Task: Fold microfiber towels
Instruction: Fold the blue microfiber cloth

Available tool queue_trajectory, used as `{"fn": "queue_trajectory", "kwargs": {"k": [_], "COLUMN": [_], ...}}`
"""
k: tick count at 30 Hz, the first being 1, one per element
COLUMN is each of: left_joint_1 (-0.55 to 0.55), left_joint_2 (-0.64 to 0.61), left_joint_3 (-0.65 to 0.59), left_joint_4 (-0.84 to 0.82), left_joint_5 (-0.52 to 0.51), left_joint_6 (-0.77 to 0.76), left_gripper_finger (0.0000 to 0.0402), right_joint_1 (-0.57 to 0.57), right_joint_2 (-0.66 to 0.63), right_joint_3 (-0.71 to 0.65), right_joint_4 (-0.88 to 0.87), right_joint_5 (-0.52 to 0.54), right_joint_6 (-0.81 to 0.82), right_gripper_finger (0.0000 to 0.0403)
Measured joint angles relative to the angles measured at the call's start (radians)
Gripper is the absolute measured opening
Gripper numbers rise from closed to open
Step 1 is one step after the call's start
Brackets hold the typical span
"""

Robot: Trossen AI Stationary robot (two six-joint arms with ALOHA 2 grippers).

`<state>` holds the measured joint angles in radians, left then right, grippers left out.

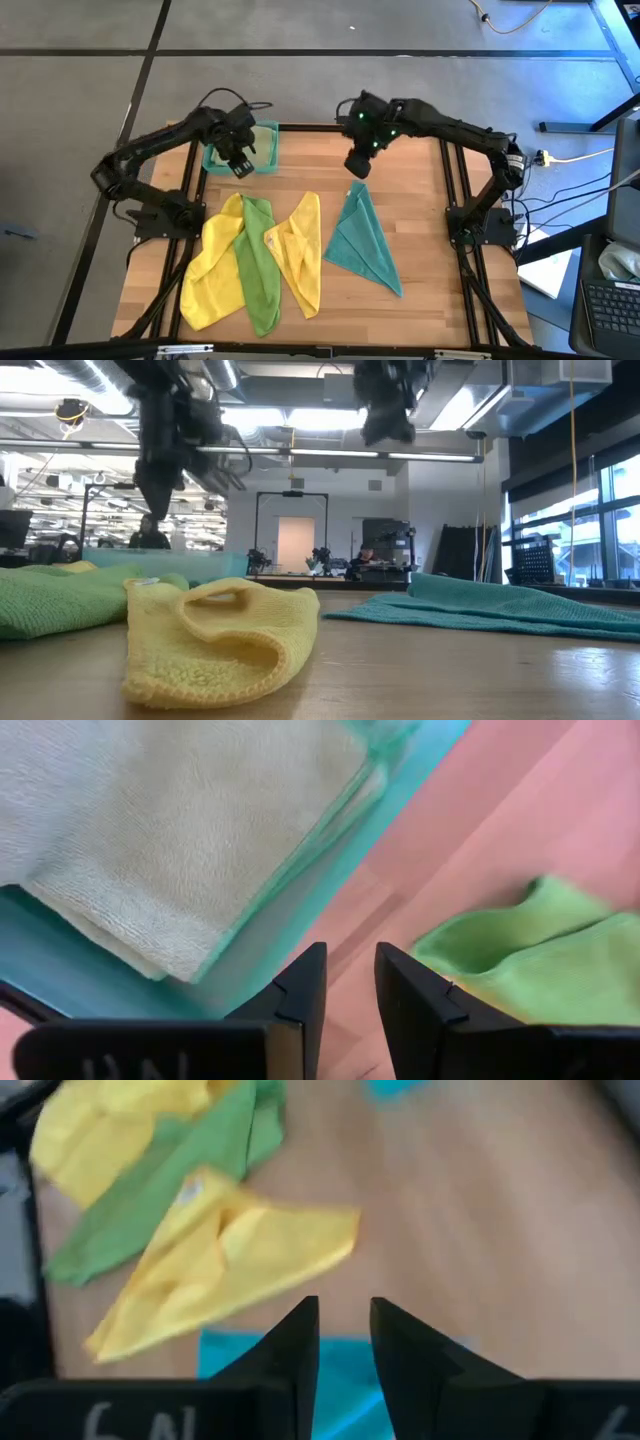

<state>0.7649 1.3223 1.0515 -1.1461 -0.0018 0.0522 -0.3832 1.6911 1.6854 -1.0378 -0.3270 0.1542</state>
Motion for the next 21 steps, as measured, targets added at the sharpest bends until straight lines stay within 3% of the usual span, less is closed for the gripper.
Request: {"fn": "queue_trajectory", "kwargs": {"k": [6, 13, 17, 21], "left_joint_1": [-0.069, -0.184, -0.241, -0.317], "left_joint_2": [-0.162, -0.296, -0.318, -0.317], "left_joint_3": [0.0, 0.0, 0.0, 0.0], "left_joint_4": [0.06, 0.17, 0.239, 0.298], "left_joint_5": [0.062, 0.084, 0.083, 0.082], "left_joint_6": [-0.136, -0.267, -0.351, -0.415], "left_gripper_finger": [0.0082, 0.0082, 0.0082, 0.0082], "right_joint_1": [0.022, 0.098, 0.181, 0.276], "right_joint_2": [0.003, 0.001, 0.001, 0.001], "right_joint_3": [-0.26, -0.364, -0.384, -0.384], "right_joint_4": [0.073, 0.092, 0.115, 0.246], "right_joint_5": [-0.113, -0.154, -0.068, 0.05], "right_joint_6": [0.056, 0.19, 0.28, 0.202], "right_gripper_finger": [0.0141, 0.0213, 0.0219, 0.0213]}}
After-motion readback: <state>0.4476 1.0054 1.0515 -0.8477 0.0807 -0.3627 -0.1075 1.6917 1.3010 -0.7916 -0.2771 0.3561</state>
